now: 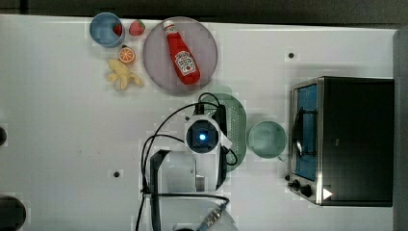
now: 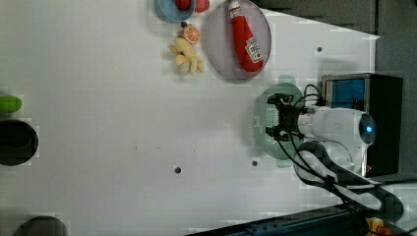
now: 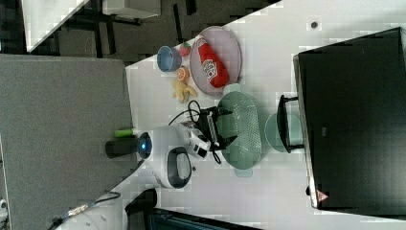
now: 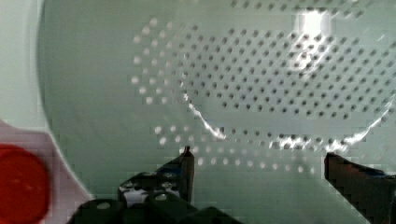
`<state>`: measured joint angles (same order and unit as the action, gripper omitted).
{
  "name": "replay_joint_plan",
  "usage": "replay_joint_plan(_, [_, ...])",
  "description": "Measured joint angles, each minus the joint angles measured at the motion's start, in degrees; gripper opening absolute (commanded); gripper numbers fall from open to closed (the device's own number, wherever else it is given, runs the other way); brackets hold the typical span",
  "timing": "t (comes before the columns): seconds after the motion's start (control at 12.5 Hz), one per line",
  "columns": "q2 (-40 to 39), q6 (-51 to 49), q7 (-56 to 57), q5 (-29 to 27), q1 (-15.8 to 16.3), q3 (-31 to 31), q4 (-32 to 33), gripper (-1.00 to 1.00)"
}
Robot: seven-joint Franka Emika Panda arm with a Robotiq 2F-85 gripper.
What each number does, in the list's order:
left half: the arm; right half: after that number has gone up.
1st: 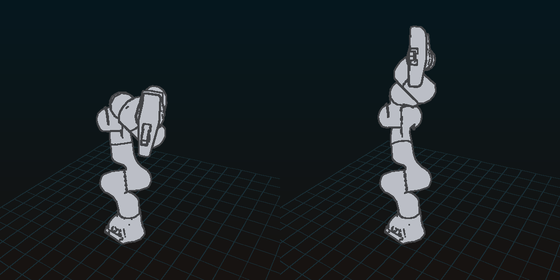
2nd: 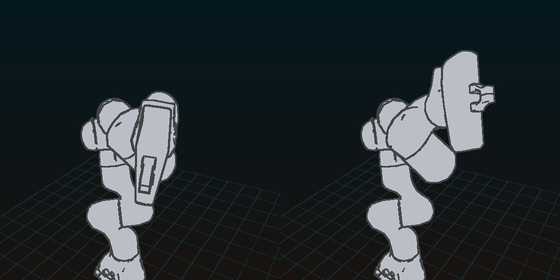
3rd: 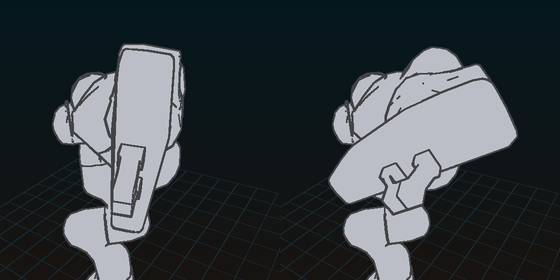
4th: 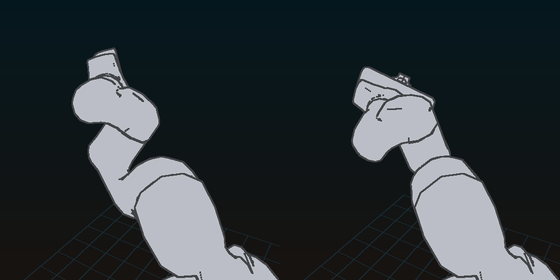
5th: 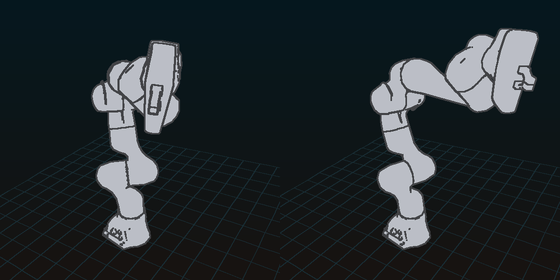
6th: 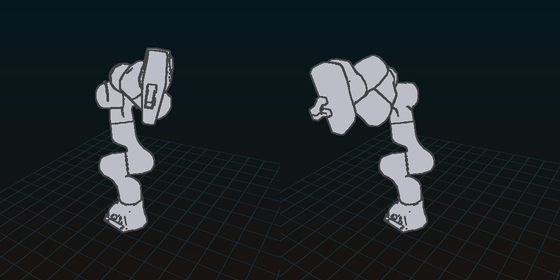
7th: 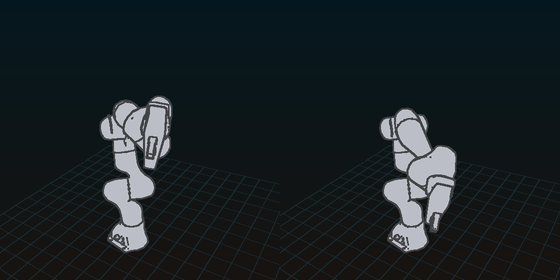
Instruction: Drag strainer right to left.
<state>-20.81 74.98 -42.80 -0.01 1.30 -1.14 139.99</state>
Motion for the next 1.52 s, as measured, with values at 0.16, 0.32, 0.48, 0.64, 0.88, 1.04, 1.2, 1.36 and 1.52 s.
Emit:
replay_joint_plan(0.16, [-3.26, 0.17, -1.04, -0.35, 1.29, -0.51, 0.00, 1.00])
replay_joint_plan(0.32, [-3.82, -0.45, -1.20, 0.41, 2.71, -0.37, 1.23, 1.00])
replay_joint_plan(0.48, [-3.46, -0.45, -1.20, 1.88, 3.72, 0.23, 1.68, 1.00])
replay_joint_plan(0.64, [-3.57, -1.18, -1.23, 1.55, 4.23, 0.97, 0.34, 1.00])
replay_joint_plan(0.88, [-3.58, -3.58, -1.29, 0.95, 4.87, 1.07, -1.12, 1.00])
replay_joint_plan(1.04, [-3.29, -5.04, -1.57, 0.06, 6.50, 1.76, -1.12, 1.00])
replay_joint_plan(1.2, [-2.94, -8.17, -2.71, -0.35, 7.42, 1.21, -1.45, 1.00])
replay_joint_plan(1.36, [-2.84, -8.39, -4.28, 0.28, 9.53, 1.25, -1.45, 1.00])
replay_joint_plan(1.52, [-2.77, -8.67, -7.53, 0.24, 12.20, 0.98, -1.45, 1.00])
